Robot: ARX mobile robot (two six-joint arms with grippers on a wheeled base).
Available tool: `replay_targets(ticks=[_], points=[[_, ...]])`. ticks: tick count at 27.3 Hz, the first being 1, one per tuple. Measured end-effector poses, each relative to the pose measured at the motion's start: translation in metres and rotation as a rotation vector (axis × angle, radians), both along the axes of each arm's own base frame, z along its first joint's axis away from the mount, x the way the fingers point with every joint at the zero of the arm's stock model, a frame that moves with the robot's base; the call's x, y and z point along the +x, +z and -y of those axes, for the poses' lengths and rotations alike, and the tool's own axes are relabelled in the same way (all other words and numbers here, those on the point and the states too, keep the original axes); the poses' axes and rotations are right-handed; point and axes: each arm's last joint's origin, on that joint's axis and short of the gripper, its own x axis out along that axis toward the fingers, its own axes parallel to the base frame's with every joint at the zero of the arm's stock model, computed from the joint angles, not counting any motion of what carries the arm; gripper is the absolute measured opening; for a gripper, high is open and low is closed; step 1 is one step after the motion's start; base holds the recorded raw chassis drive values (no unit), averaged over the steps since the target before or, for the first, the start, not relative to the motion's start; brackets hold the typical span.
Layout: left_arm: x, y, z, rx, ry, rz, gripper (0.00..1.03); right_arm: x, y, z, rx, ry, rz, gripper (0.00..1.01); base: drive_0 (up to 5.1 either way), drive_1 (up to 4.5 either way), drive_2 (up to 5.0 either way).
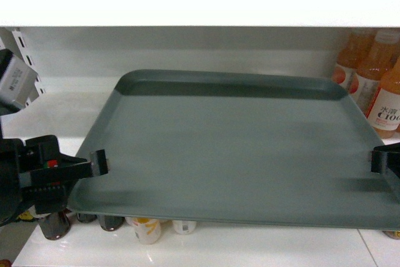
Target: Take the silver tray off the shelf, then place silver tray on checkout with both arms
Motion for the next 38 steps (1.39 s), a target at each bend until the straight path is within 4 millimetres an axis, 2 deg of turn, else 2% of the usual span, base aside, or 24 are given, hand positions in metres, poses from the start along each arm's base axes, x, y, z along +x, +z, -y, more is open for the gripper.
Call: replay_targets(ticks=[3,38], points=[[-0.0031,0.0019,-0.0015,0.019,-0.002,0.027,0.03,-0.0077,0.0042,-0.0018,0.002,-0.002,0.041,0.03,0.0,0.00,0.0],[-0.0029,0.0006,-0.0016,0.034,-0.009,0.023,0.02,-0.0080,0.0040,-0.0020,0.004,-0.002,0.037,0.03,0.0,0.00,0.0]])
